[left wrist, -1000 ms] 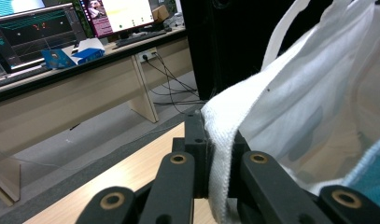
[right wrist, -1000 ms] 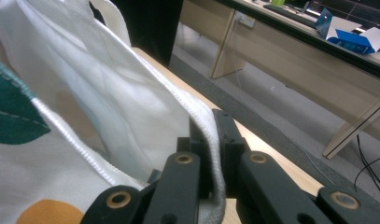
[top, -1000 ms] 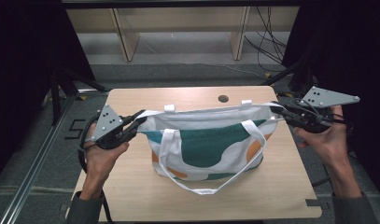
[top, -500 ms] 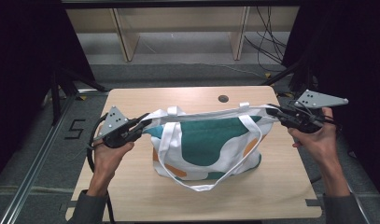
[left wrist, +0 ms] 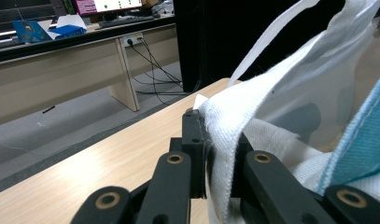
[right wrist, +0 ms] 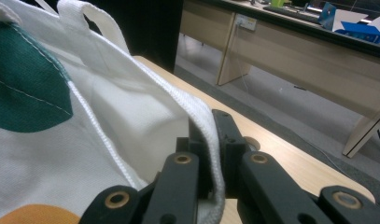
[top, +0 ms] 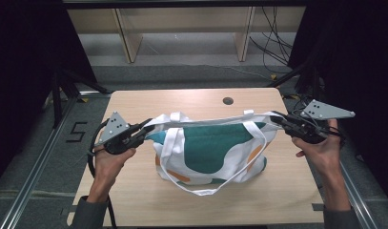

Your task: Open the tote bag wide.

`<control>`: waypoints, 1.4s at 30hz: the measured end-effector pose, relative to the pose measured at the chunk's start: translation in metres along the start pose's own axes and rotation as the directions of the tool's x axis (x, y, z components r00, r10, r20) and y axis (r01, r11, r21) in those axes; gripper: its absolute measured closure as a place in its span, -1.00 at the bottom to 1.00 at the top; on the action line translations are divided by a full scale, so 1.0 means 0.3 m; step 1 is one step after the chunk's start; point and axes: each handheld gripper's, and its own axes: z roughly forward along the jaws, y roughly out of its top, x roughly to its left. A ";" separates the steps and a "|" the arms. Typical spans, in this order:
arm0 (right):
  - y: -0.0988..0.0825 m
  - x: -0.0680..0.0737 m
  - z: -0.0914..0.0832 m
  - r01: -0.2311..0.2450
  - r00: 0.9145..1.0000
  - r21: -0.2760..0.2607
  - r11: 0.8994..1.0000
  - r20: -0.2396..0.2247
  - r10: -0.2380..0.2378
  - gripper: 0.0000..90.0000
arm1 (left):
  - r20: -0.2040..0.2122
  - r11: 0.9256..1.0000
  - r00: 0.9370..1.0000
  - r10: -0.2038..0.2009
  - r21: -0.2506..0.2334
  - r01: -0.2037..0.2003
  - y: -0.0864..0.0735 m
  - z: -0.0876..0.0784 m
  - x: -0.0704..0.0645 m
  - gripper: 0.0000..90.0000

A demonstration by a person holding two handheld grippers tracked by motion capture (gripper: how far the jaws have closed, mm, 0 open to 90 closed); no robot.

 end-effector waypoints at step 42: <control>-0.097 -0.066 0.236 -0.062 0.997 0.116 0.991 0.042 0.057 0.95 | -0.014 0.957 0.960 -0.280 0.077 0.280 -0.183 0.156 0.143 0.01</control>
